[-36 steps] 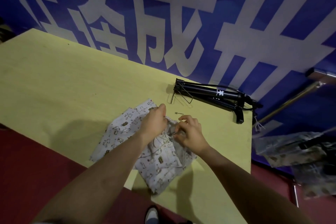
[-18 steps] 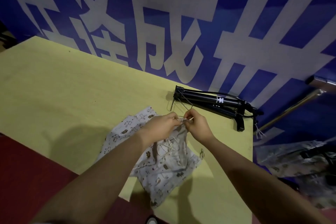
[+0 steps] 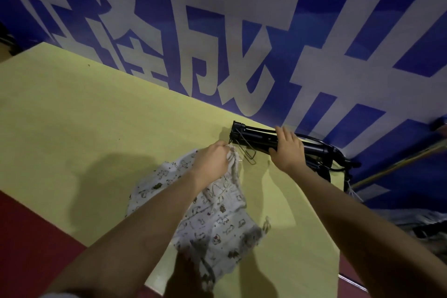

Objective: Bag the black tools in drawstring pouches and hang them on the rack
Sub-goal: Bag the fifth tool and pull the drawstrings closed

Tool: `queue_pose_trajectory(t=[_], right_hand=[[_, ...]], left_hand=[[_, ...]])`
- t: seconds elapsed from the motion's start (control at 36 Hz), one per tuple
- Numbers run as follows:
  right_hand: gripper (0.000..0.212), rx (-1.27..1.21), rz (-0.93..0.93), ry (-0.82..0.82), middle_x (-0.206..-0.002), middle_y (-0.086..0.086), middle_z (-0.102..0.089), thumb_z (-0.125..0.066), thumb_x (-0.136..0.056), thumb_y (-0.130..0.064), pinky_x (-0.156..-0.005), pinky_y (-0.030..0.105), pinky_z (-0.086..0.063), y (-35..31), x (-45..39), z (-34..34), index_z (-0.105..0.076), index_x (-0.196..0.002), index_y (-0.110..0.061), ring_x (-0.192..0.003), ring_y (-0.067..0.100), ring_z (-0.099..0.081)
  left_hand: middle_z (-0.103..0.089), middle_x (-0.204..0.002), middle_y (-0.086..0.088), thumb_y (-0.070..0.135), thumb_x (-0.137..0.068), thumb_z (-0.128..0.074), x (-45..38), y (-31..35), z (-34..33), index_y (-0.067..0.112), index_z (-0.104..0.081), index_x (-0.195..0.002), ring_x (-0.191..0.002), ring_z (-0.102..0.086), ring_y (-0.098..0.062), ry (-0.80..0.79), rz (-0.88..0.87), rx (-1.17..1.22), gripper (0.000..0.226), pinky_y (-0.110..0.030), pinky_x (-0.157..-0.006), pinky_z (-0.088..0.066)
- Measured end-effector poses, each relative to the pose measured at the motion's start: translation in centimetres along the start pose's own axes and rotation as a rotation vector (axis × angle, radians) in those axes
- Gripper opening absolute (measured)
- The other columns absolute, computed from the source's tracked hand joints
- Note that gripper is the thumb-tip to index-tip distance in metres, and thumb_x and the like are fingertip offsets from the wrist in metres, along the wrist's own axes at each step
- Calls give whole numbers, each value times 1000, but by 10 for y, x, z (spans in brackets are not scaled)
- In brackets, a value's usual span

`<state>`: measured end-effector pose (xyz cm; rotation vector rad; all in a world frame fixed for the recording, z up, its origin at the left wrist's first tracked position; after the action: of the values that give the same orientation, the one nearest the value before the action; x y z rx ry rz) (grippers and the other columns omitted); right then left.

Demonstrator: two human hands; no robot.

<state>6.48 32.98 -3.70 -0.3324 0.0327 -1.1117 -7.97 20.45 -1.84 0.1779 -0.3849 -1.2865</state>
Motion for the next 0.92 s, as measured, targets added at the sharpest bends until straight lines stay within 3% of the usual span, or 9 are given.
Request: queue_pose_trajectory(t=[0.11, 0.19, 0.33, 0.47, 0.58, 0.72, 0.78, 0.92], right_hand=[[76, 132, 9, -95, -158, 10, -19, -55, -94, -30, -119, 47, -5, 10, -18, -14, -7, -152, -19, -146, 32, -14], [77, 239, 17, -101, -150, 14, -29, -57, -92, -33, -117, 49, -13, 12, -26, -18, -11, -151, -15, -140, 35, -24], [49, 383, 66, 3, -137, 14, -35, -55, -94, -24, -111, 45, -26, 9, -35, -16, -34, -137, -14, -127, 34, -35], [37, 374, 165, 13, -123, 11, -55, -55, -92, -17, -113, 42, -23, 5, -37, -17, -39, -126, -14, -117, 30, -48], [37, 357, 201, 67, -118, 10, -59, -53, -93, -19, -105, 38, -33, 0, -26, -6, -39, -127, -15, -110, 30, -53], [42, 291, 208, 120, -115, 10, -55, -57, -88, -30, -81, 33, -36, -8, -5, 22, -42, -125, -15, -103, 29, -50], [43, 313, 228, 140, -112, 9, -55, -58, -87, -35, -75, 32, -32, -13, 5, 33, -43, -122, -15, -101, 29, -49], [49, 288, 236, 142, -116, 8, -52, -58, -88, -44, -74, 36, -46, -23, 32, 46, -40, -125, -18, -104, 28, -52]], left_hand=[[-45, -141, -5, 2, -90, -45, -7, -2, -4, 6, -54, -130, -111, -58, -26, 24, 48, 50, 41, -38, -89, -51], [-46, -139, -7, 2, -91, -44, -13, -2, -6, 4, -55, -128, -109, -58, -25, 36, 68, 55, 39, -33, -84, -49], [-45, -139, -6, 6, -93, -44, -20, -1, -9, 5, -53, -130, -111, -58, -24, 19, 90, 55, 38, -31, -84, -47], [-42, -144, -5, 6, -93, -45, -19, -4, -12, 6, -52, -131, -111, -58, -23, 8, 96, 81, 39, -25, -82, -44], [-30, -152, -4, 5, -93, -45, -17, -13, -19, 5, -41, -140, -118, -55, -24, -47, 113, 74, 47, -32, -93, -47], [-1, -160, -2, 0, -89, -48, -7, -15, -30, 4, -12, -150, -135, -38, -27, -222, 88, 87, 71, -41, -104, -42], [7, -160, -1, -1, -87, -50, -1, -14, -30, 6, -3, -151, -136, -36, -28, -249, 80, 110, 79, -36, -97, -43], [14, -159, 2, -4, -85, -55, 13, -10, -18, 11, 2, -151, -135, -37, -24, -222, 96, 243, 88, -21, -75, -44]])
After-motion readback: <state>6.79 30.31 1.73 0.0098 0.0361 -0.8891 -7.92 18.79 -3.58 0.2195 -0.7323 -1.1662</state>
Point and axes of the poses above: each hand's wrist, its own x-axis away from the middle knuckle, its own z-axis out of the back of the hand, y = z × x, the point moved 10 cm from there along -x, towards the middle knuckle
